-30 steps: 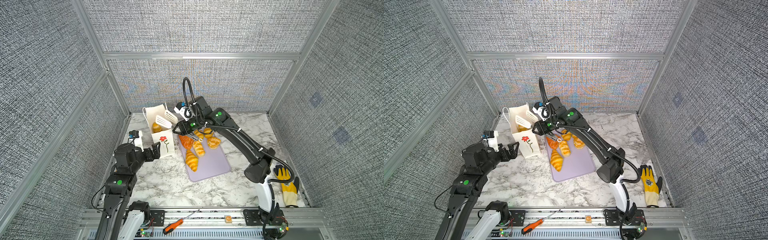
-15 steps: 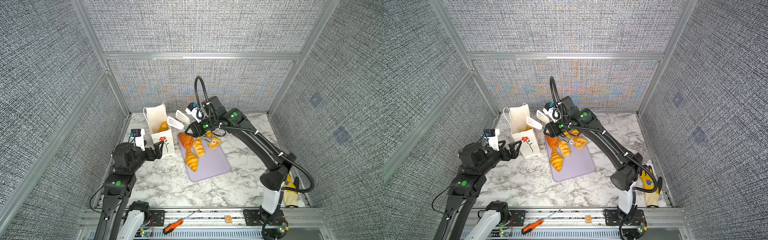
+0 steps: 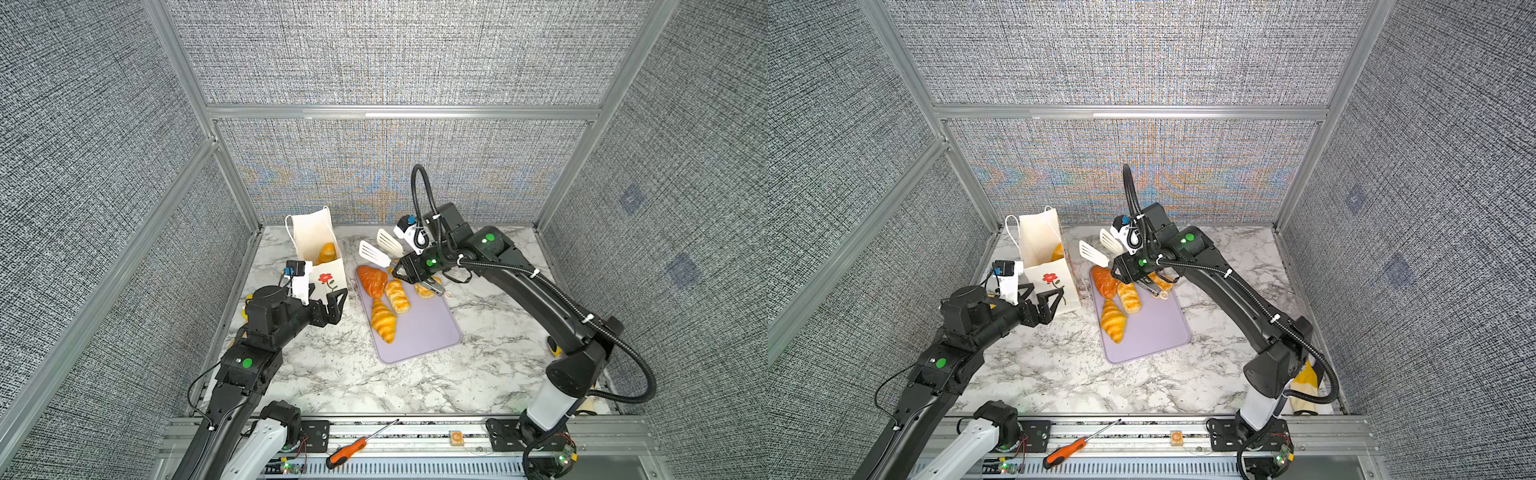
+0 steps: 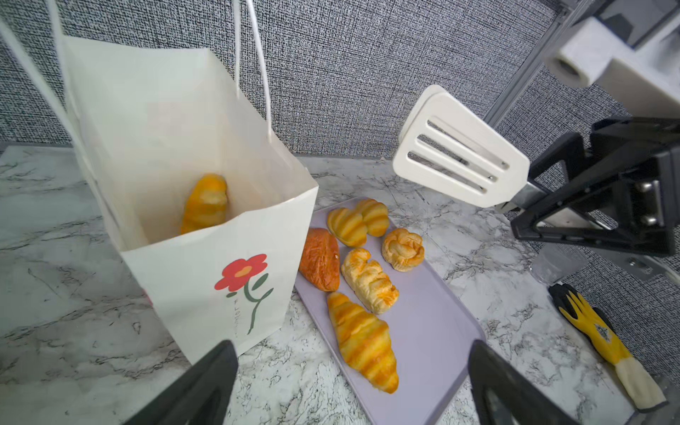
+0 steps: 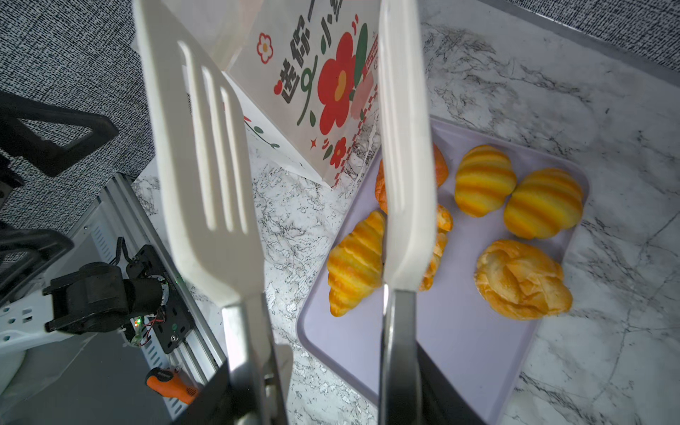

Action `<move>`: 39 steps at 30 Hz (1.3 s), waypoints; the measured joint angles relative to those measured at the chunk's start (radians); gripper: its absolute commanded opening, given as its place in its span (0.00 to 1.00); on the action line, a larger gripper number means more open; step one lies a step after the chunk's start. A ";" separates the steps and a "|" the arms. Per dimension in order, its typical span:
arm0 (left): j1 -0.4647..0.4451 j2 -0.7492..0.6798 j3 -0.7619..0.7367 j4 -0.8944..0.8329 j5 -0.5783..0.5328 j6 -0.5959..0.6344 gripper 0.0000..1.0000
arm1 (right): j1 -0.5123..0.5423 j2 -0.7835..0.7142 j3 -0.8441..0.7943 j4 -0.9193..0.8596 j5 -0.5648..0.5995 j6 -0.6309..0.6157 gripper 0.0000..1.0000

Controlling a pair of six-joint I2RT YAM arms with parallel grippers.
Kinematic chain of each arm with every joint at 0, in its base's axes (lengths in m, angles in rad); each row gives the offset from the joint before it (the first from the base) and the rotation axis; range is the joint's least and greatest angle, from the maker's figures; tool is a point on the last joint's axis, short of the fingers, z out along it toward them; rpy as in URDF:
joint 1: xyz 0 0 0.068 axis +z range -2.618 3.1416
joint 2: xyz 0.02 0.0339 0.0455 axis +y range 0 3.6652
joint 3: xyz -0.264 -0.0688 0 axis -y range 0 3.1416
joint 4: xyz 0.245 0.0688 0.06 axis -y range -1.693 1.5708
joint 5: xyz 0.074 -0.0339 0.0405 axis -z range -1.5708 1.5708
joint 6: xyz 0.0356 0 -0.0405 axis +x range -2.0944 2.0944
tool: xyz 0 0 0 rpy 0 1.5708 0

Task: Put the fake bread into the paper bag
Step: 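Move the open tongs back over the tray with the right gripper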

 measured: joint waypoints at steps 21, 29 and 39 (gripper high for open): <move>-0.166 0.045 -0.065 0.079 -0.139 -0.052 0.99 | -0.082 -0.157 -0.333 0.020 0.070 0.033 0.56; -0.184 0.056 -0.091 0.080 -0.148 -0.056 0.99 | -0.088 -0.164 -0.423 0.013 0.088 0.037 0.57; -0.200 0.063 -0.113 0.094 -0.166 -0.063 0.99 | -0.087 -0.153 -0.522 0.043 0.098 0.086 0.57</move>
